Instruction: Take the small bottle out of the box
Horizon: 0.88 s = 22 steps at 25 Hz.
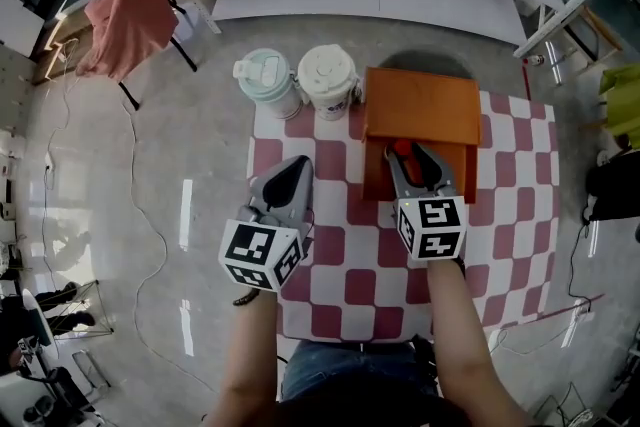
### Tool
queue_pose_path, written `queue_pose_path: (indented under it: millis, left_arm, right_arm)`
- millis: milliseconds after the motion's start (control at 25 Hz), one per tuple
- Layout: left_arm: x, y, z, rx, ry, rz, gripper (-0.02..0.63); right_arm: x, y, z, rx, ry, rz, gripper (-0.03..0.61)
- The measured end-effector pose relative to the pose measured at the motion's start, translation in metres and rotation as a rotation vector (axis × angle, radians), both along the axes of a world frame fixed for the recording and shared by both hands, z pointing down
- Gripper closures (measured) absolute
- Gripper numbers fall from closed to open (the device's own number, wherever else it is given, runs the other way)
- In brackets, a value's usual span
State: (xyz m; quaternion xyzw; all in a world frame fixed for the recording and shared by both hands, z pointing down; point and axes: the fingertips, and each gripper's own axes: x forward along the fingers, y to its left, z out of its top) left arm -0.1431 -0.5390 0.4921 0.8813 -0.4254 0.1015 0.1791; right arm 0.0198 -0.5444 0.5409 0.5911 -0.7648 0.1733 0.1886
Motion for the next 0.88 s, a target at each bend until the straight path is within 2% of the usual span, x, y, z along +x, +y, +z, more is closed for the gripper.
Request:
queue_pose_path:
  millis: [640, 880]
  left_arm:
    - [-0.009, 0.000, 0.013, -0.031, 0.038, 0.011, 0.627]
    - [-0.010, 0.005, 0.008, -0.008, 0.047, 0.018, 0.627]
  right_arm:
    - [-0.002, -0.004, 0.008, -0.005, 0.051, 0.007, 0.439]
    - [-0.004, 0.001, -0.010, 0.041, 0.052, 0.007, 0.439]
